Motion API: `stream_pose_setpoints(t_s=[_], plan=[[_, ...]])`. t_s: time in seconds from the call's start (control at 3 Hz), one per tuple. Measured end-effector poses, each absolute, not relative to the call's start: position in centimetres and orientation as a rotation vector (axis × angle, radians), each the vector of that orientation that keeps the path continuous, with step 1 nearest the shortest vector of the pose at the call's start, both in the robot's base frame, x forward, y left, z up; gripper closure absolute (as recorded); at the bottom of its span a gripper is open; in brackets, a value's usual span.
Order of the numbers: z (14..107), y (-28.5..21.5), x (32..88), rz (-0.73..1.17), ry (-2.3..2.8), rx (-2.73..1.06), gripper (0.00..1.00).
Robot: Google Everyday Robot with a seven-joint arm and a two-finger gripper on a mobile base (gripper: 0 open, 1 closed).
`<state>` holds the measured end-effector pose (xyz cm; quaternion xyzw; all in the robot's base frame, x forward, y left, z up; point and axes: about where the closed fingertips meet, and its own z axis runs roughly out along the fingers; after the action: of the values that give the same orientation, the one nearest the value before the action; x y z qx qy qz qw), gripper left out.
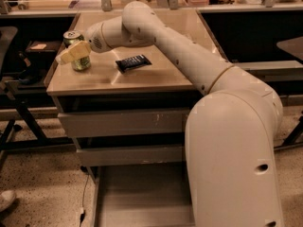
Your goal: Place green can into bottom drawer
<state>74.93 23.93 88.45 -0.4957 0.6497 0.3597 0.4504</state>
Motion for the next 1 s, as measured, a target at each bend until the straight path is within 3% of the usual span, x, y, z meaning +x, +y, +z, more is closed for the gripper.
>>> stream_pose_setpoints(t_s=[0.33,0.67,1.0], plan=[[88.44,23.94,74.93,0.889,1.606,-1.225,0.0],[88.44,23.94,74.92,0.89,1.606,-1.225,0.17],[88.44,23.95,74.92,0.89,1.606,-1.226,0.41]])
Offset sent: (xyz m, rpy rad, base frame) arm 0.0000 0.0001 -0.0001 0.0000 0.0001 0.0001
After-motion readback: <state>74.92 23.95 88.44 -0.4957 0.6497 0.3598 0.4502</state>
